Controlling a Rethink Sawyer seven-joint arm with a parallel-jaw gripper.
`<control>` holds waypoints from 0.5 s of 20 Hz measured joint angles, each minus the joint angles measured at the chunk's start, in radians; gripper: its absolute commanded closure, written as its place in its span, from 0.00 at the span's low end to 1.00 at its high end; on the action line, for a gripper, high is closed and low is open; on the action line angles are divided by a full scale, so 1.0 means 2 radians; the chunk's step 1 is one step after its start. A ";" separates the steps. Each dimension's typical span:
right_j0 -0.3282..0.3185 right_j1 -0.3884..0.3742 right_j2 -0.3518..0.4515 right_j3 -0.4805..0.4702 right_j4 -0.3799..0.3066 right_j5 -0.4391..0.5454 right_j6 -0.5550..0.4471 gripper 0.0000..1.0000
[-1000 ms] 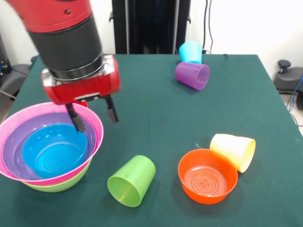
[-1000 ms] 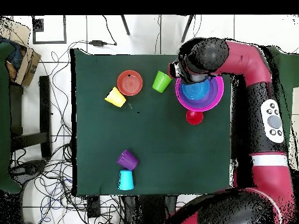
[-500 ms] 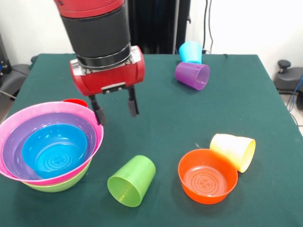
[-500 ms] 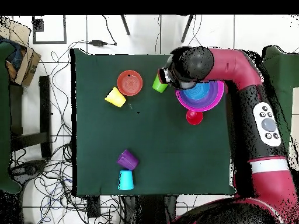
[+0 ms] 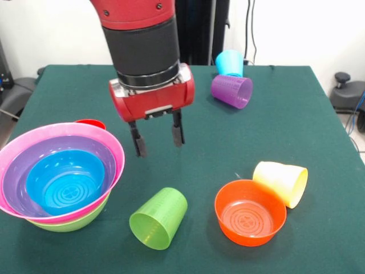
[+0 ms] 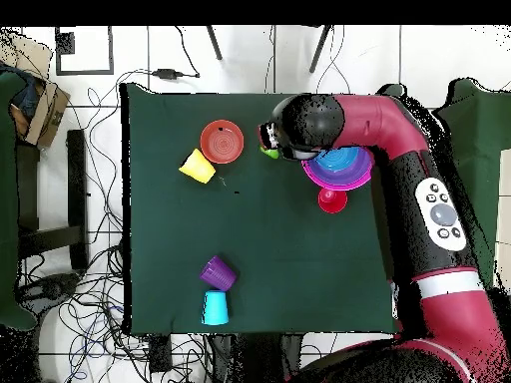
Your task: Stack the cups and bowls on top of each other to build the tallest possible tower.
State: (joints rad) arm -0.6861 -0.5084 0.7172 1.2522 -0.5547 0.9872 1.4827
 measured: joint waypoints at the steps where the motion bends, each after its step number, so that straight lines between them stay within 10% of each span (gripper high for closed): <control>1: 0.003 0.001 -0.002 0.001 0.000 -0.006 0.000 0.00; 10: 0.035 0.007 -0.027 0.004 0.002 -0.051 0.001 0.00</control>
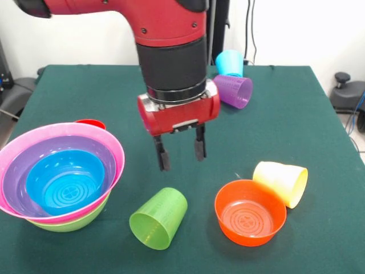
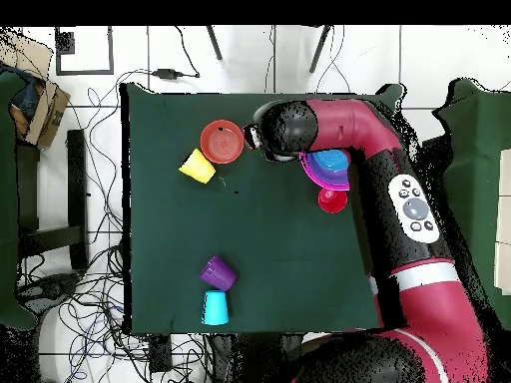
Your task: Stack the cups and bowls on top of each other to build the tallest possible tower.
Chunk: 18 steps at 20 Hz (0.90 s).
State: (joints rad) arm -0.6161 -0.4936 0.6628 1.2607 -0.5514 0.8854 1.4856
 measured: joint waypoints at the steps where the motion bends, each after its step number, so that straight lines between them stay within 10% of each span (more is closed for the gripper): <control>1: 0.002 0.000 -0.001 0.000 0.001 -0.002 0.000 0.00; 18: 0.031 0.021 -0.032 0.000 0.012 -0.045 0.001 0.00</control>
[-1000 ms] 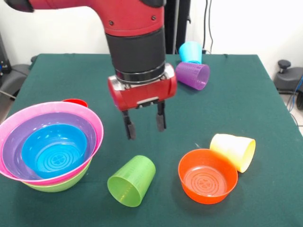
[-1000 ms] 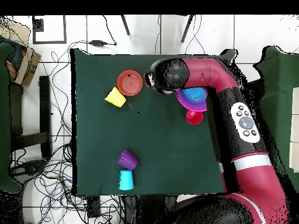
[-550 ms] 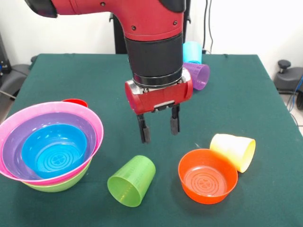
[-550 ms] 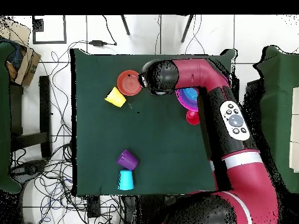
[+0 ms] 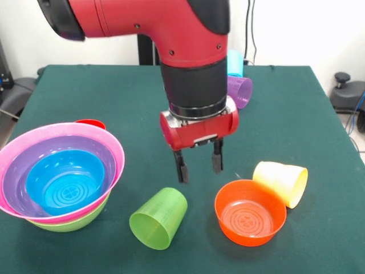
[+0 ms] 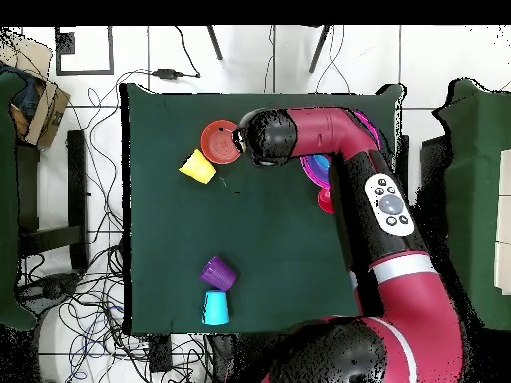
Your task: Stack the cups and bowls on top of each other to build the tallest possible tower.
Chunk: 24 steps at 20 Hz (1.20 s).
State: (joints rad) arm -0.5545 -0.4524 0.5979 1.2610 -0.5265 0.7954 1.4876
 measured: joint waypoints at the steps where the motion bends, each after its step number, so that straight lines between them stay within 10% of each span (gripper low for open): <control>1: 0.002 0.003 -0.002 0.000 0.002 0.000 0.000 0.00; 24: 0.101 0.010 -0.060 -0.051 0.065 0.043 0.000 0.00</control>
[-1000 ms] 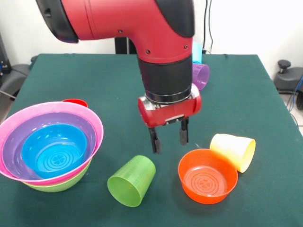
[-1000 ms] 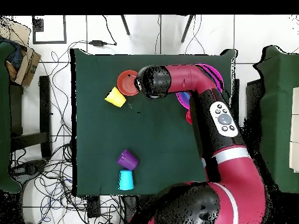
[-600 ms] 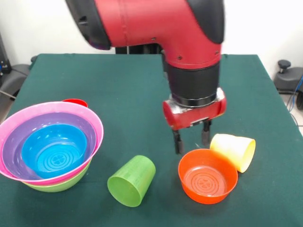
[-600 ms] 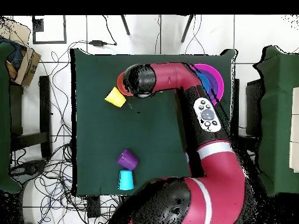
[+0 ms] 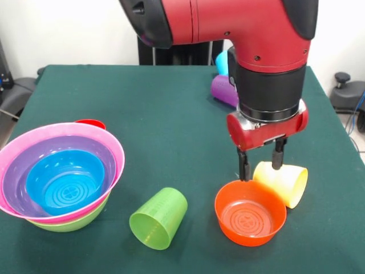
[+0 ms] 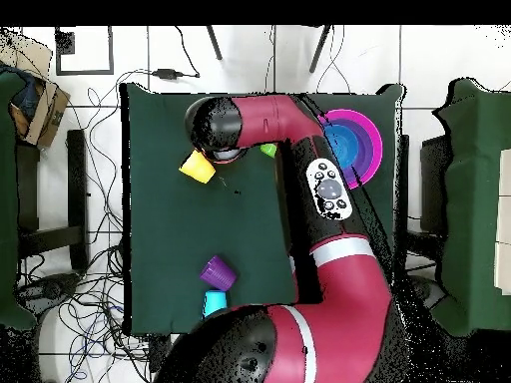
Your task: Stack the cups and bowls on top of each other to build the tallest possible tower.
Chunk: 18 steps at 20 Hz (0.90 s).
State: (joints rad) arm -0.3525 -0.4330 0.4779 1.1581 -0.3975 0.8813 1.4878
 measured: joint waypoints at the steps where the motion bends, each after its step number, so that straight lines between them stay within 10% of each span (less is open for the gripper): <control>1: 0.001 0.000 -0.001 -0.001 0.001 0.001 0.000 0.00; 18: 0.020 -0.021 -0.063 0.013 0.026 0.001 0.033 0.00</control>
State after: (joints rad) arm -0.3120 -0.4755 0.3526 1.1837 -0.3465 0.8834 1.5542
